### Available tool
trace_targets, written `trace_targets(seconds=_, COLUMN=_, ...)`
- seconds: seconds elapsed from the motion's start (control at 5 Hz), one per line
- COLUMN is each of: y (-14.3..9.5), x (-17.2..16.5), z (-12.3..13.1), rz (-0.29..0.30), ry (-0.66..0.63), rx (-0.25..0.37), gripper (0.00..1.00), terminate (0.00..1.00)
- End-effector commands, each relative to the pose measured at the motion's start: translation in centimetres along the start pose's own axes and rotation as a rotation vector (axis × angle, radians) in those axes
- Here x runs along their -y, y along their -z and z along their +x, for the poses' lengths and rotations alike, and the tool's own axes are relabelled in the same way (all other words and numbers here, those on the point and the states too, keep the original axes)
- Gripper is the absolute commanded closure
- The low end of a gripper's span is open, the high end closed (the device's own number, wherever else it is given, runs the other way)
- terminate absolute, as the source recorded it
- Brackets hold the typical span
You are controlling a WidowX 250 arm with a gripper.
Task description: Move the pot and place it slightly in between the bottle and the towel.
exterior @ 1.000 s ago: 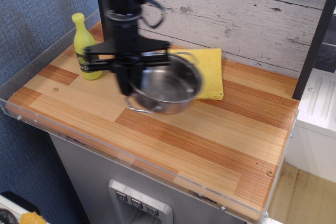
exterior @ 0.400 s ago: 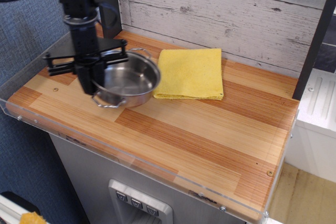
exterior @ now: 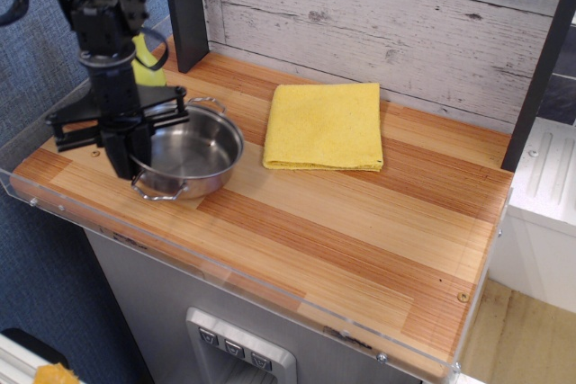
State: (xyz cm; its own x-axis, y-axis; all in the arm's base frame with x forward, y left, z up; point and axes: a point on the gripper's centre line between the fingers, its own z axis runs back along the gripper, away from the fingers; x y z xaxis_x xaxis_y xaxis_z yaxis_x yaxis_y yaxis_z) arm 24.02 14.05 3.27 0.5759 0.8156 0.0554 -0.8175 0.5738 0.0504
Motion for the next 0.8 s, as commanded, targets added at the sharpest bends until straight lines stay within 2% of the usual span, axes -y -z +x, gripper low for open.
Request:
trace_targets(seconds=0.0, y=0.25, x=0.57, z=0.02, rz=-0.009, ry=0.012, rx=0.004, gripper=1.0, terminate=0.0)
trace_targets(seconds=0.2, y=0.89, x=0.96, z=-0.03, rz=-0.01, ry=0.037, rx=-0.014, gripper=1.0, terminate=0.0)
trace_targets(seconds=0.4, y=1.17, x=0.9, z=-0.01, rz=0.016, ry=0.043, rx=-0.03, gripper=0.0, terminate=0.0)
trace_targets(seconds=0.6, y=0.99, x=0.7, z=0.01, rz=0.027, ry=0.042, rx=-0.035, gripper=0.0, terminate=0.0)
